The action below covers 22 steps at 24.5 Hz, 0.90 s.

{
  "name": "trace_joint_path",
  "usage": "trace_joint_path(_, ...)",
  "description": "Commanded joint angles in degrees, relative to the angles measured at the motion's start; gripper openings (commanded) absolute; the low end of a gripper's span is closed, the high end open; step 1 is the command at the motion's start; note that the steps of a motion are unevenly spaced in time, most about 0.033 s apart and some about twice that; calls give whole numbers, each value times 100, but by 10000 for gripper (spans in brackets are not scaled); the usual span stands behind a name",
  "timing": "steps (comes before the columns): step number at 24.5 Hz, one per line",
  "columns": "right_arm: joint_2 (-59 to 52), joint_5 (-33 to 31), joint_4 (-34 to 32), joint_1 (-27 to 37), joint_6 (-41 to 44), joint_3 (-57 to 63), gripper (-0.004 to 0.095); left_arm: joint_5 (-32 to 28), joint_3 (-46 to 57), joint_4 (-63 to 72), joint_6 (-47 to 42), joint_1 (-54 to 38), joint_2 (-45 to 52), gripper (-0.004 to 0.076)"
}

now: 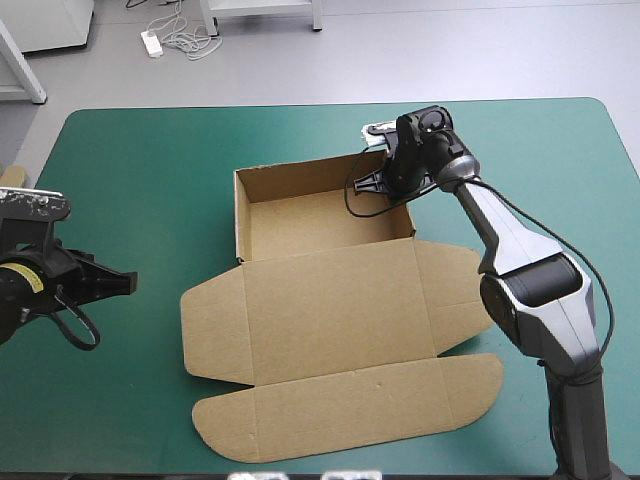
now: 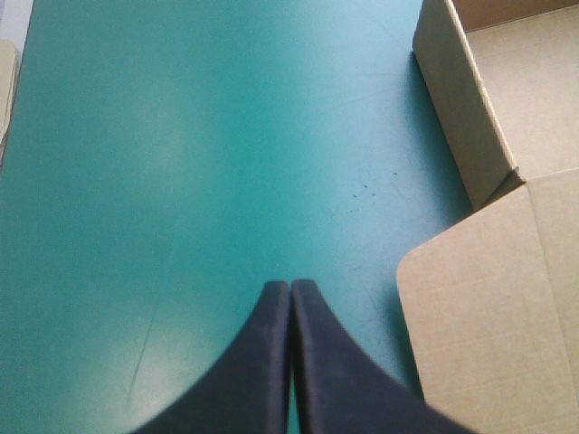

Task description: Fold the box

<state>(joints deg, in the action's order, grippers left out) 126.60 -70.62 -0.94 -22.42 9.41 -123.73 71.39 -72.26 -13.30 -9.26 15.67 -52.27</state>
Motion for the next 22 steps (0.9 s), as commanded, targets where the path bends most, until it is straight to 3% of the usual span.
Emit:
trace_joint_path(1,-554,-79,-710,147,-4,-149,-19,236,-131,-128,-56,17,34,-9)
trace_joint_path(9,-911,-79,-739,1630,-118,-41,-19,218,-131,-248,-12,17,34,-9)
trace_joint_path(16,-1170,-79,-1031,2964,-292,779,-19,219,-131,-248,-12,17,34,-9)
trace_joint_path(22,-1393,-79,-773,4109,-428,1172,-19,209,-131,-224,-36,17,34,-9)
